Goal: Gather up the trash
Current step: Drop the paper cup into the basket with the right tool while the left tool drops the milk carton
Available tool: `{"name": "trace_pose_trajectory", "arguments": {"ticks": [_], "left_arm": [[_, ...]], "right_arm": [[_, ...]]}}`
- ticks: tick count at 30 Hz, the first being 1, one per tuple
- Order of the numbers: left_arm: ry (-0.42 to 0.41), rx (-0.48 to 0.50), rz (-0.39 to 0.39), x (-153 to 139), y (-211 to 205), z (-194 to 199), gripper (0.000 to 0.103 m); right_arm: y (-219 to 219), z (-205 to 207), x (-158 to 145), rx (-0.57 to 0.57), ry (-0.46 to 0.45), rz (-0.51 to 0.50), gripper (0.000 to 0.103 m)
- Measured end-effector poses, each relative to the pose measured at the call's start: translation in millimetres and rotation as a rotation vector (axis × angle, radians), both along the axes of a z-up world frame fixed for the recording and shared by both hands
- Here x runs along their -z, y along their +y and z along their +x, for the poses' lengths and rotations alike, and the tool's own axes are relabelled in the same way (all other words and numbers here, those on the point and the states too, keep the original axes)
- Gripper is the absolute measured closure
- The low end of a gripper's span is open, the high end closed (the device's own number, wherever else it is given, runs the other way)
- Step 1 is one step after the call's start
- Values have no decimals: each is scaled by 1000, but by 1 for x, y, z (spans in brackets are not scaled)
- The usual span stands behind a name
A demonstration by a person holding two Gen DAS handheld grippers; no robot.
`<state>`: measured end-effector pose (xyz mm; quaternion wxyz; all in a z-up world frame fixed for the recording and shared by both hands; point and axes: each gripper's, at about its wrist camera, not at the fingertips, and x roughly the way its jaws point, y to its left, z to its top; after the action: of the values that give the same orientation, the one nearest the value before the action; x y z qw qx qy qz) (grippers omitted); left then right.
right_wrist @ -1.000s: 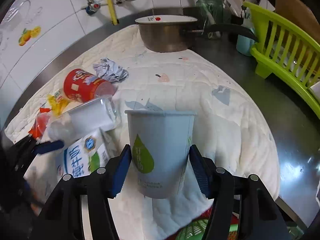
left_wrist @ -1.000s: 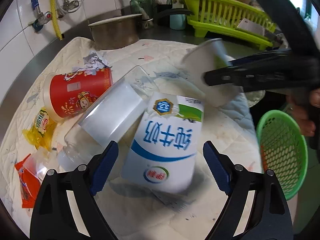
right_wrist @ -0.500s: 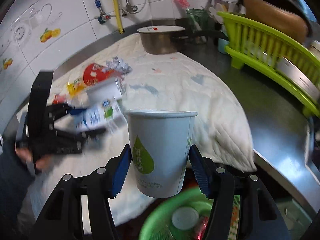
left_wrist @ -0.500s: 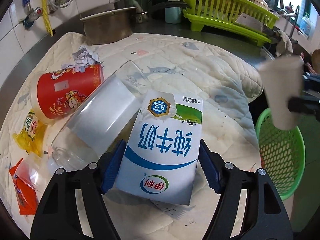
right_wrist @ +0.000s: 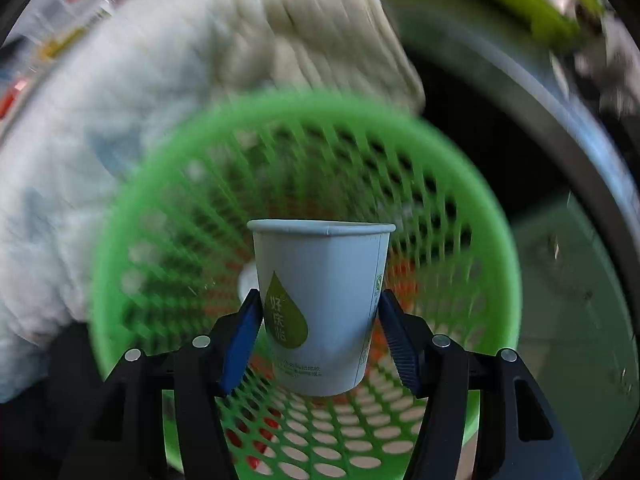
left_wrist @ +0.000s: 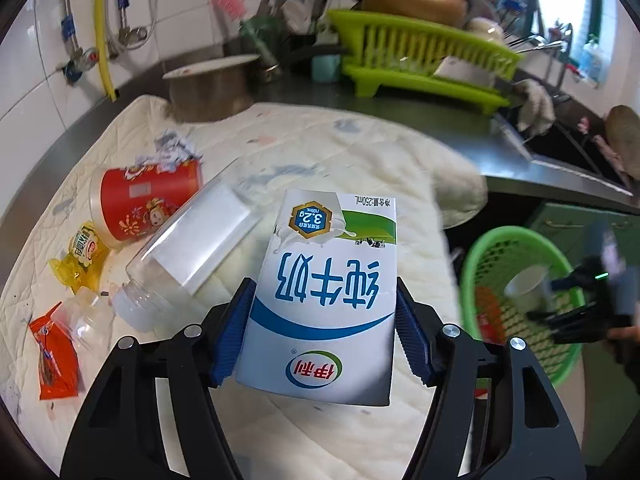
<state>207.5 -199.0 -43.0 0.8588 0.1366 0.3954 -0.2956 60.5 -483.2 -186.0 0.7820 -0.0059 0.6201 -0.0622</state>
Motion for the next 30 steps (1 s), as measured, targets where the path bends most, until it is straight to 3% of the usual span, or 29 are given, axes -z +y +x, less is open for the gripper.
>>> {"name": "trace_pose_trajectory", "arguments": {"ticks": [4,7,11,20,30], "left_arm": [[-5,40,-23,-8,-11,-24,37],[5,83,-35,-7,-27,-41,37],[26,138,-36,1,-52,-60,37],[105,248,21,42,-119,-95,37],[207,272,68,87,-165,-104,36]], "right_arm": [[-14,-15,28,39,73,-27,45],[-22,-23,33,55,75,-13,43],[-21,-28,25,48,41,-19,29],[-24,-54,-38,73,-103,1,25],[-23,-89,-87,88,-229,27,22]]}}
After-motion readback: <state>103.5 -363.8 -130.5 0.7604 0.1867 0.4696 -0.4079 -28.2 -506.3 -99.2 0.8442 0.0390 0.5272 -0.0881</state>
